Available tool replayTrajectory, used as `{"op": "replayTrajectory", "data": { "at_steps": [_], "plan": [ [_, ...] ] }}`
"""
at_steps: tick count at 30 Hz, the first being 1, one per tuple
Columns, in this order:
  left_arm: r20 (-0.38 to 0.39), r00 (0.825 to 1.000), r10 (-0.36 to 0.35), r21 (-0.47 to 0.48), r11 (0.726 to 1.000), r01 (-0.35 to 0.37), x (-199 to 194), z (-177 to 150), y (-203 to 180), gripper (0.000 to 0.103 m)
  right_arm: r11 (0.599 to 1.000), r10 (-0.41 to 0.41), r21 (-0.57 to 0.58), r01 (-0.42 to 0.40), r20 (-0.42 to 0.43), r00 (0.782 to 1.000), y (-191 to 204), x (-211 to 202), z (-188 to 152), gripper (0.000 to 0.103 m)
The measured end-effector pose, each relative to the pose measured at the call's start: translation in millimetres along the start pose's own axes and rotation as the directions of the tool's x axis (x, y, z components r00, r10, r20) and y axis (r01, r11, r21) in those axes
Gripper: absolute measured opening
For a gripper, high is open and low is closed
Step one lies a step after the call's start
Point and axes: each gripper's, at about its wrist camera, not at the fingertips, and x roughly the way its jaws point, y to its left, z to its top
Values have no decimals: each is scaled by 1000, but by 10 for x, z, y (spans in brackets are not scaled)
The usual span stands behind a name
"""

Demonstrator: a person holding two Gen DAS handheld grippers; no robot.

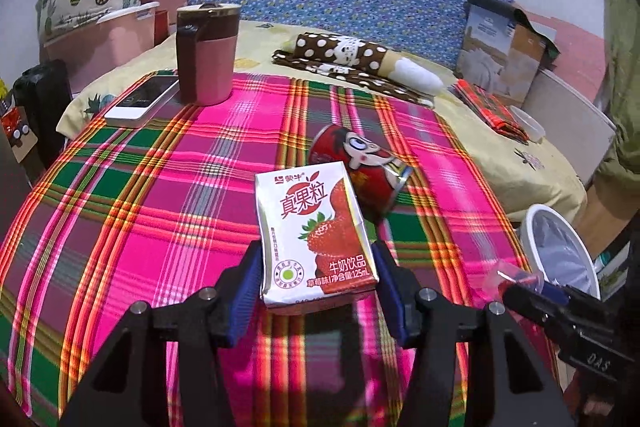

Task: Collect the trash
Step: 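Grasp the pink strawberry milk carton with the left gripper while the right holds the cup, then carry the cup and carton over the white bin and release both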

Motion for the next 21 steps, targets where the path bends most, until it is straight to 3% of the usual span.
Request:
{"op": "replayTrajectory", "data": {
  "at_steps": [21],
  "plan": [
    [8, 994, -112, 124, 986, 110, -350, -168, -663, 56, 998, -59, 25, 57, 84, 995, -109, -477, -90, 45]
  ]
}}
